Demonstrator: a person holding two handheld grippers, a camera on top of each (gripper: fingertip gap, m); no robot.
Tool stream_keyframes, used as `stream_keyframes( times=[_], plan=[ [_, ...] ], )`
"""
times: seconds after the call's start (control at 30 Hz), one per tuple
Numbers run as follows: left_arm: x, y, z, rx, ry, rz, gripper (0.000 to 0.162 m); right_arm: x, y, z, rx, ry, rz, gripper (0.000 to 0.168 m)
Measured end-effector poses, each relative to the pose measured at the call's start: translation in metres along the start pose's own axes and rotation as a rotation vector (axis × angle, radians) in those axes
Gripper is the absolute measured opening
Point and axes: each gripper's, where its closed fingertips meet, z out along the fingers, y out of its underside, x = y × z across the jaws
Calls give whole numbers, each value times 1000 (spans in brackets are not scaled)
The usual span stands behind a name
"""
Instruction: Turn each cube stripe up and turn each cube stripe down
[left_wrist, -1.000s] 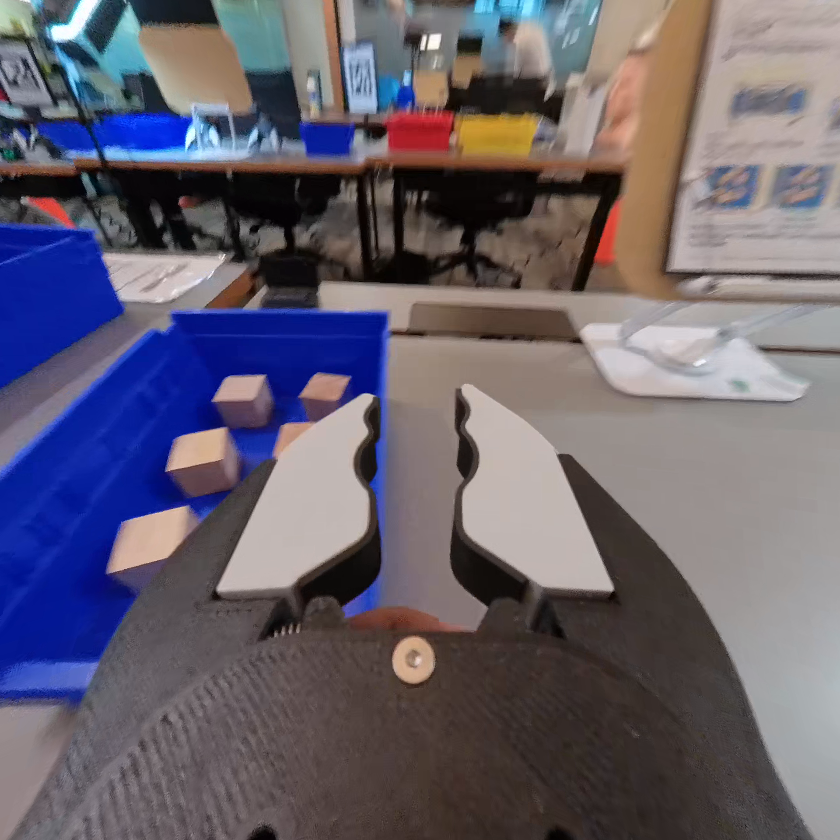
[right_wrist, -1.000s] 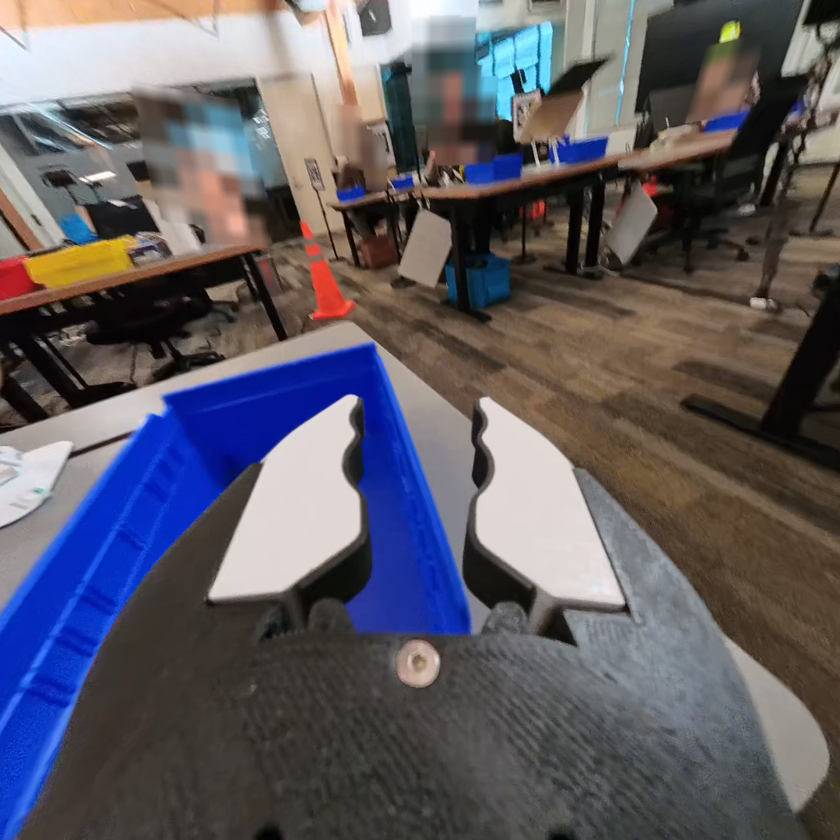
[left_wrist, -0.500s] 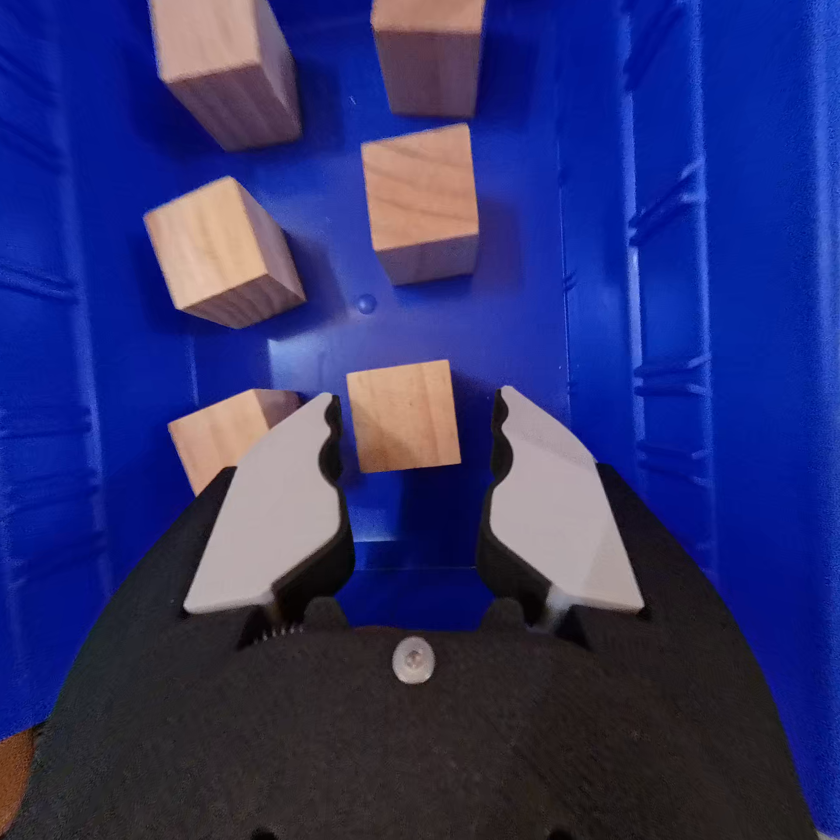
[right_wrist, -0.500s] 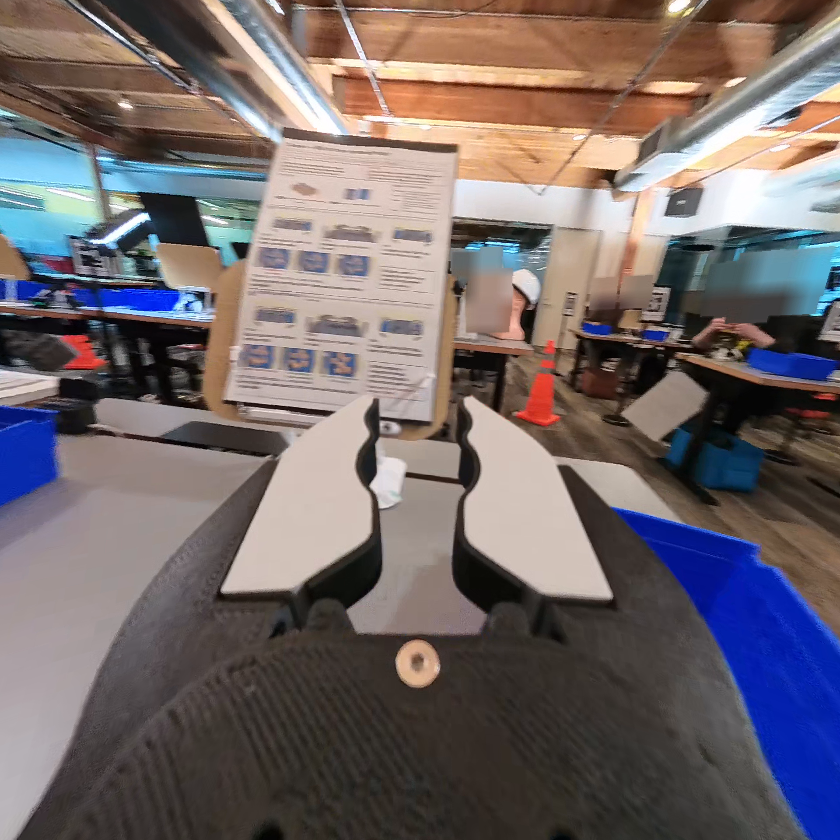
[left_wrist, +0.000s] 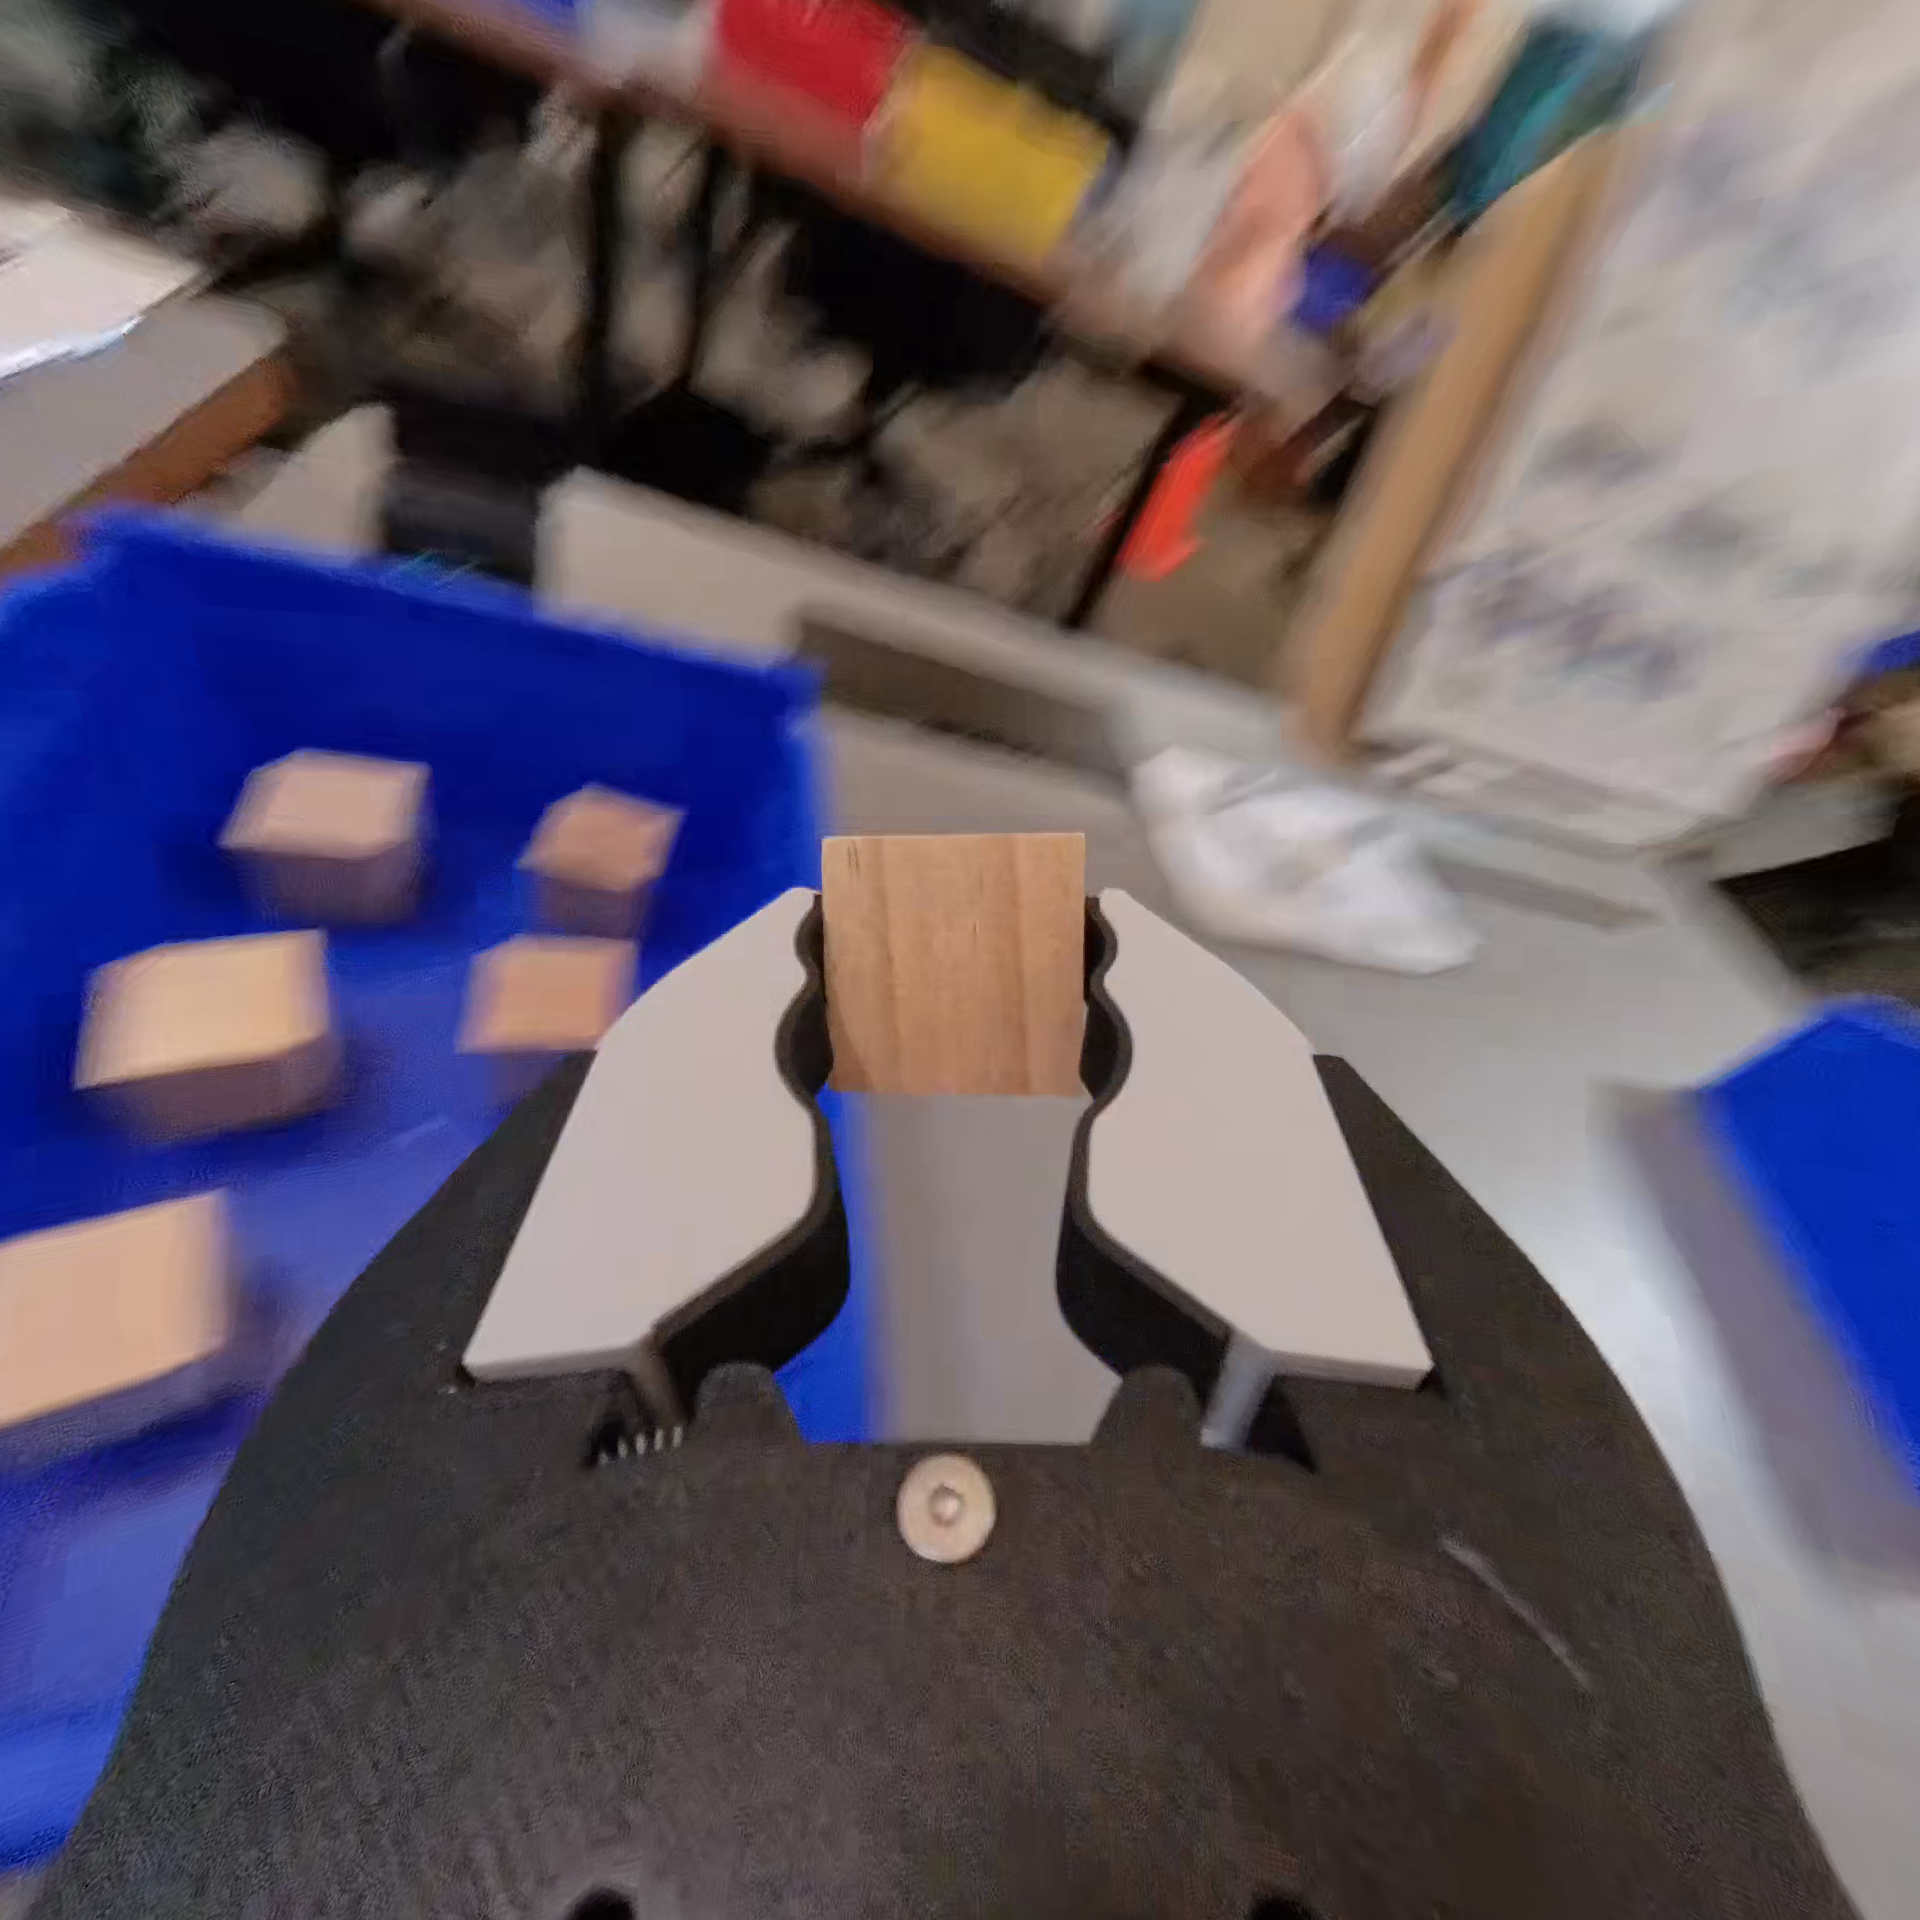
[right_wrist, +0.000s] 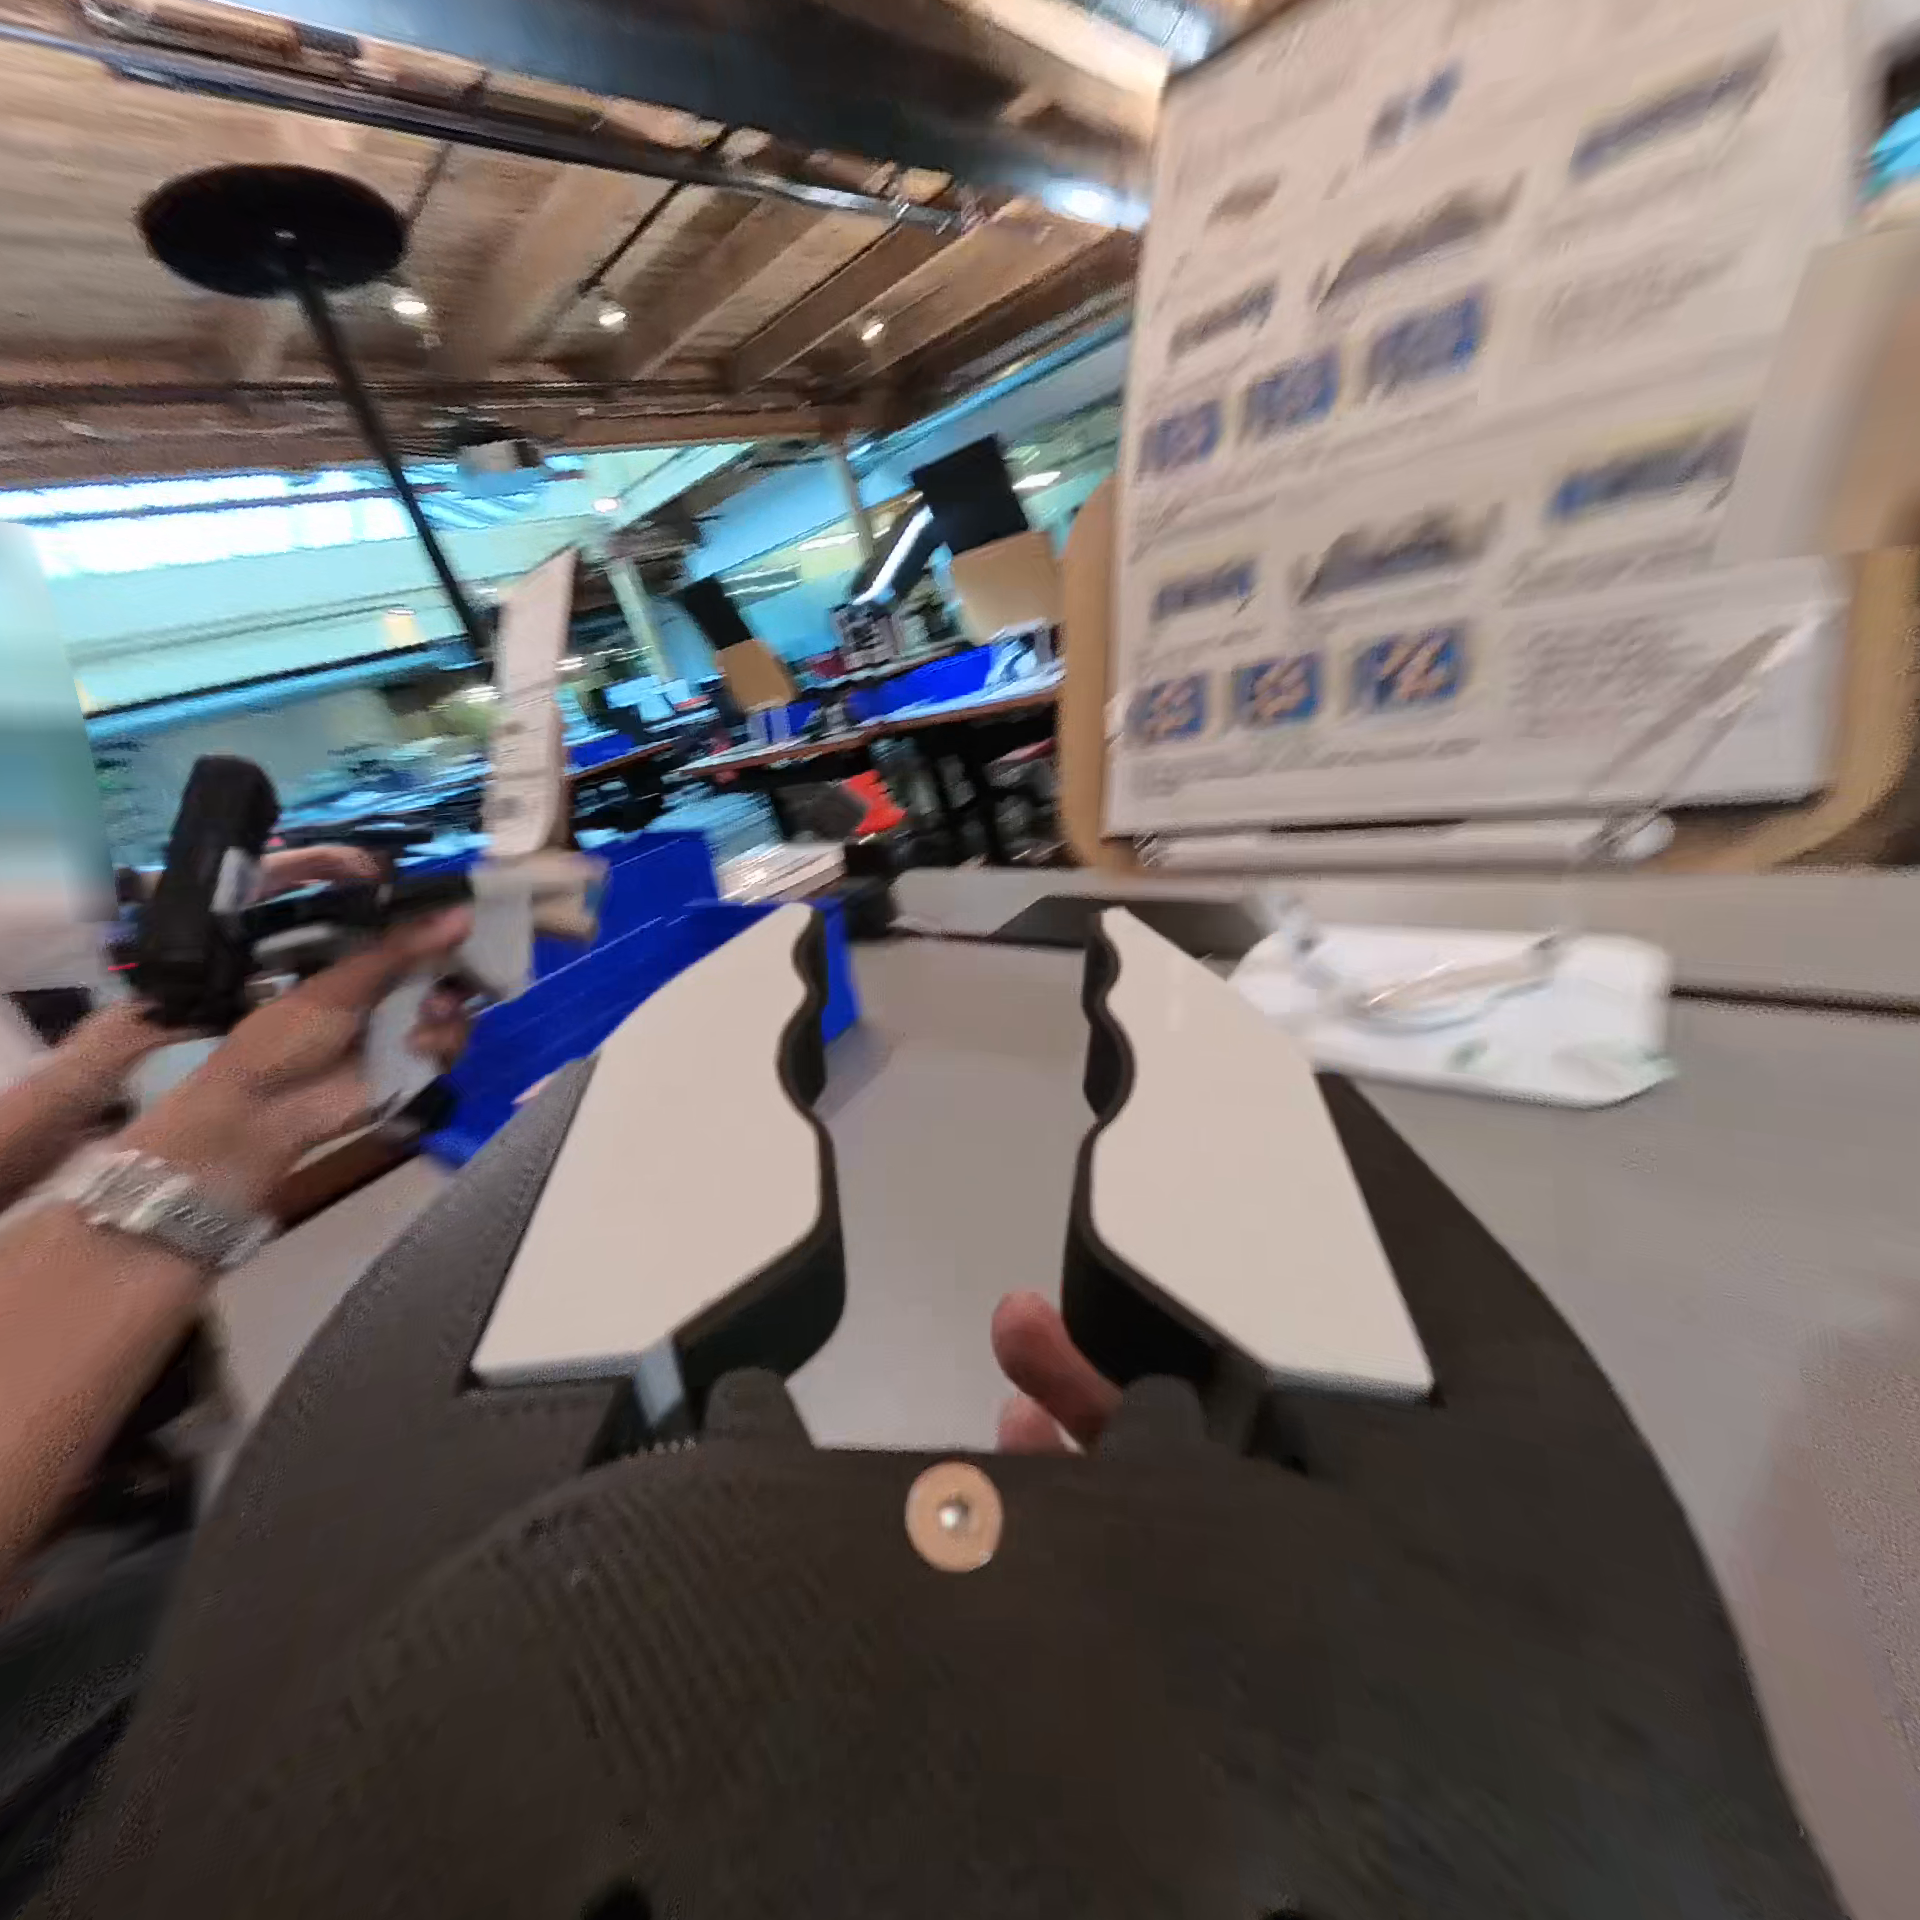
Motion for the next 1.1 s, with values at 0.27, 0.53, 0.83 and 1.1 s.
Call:
stream_keyframes(
  times=[0.27, 0.53, 0.83, 1.1],
  plan=[
    [252, 90, 1, 82, 745, -79, 46, 8, 90, -4, -140, -138, 366, 56],
    [305, 160, 14, -64, 926, -326, 46, 26, 79, -7, -179, -254, 444, 50],
    [300, 170, 20, -134, 999, -481, 46, 9, 93, -3, -246, -310, 469, 56],
    [295, 156, 10, -118, 1031, -451, 46, 0, 101, -1, -281, -333, 480, 57]
  ],
)
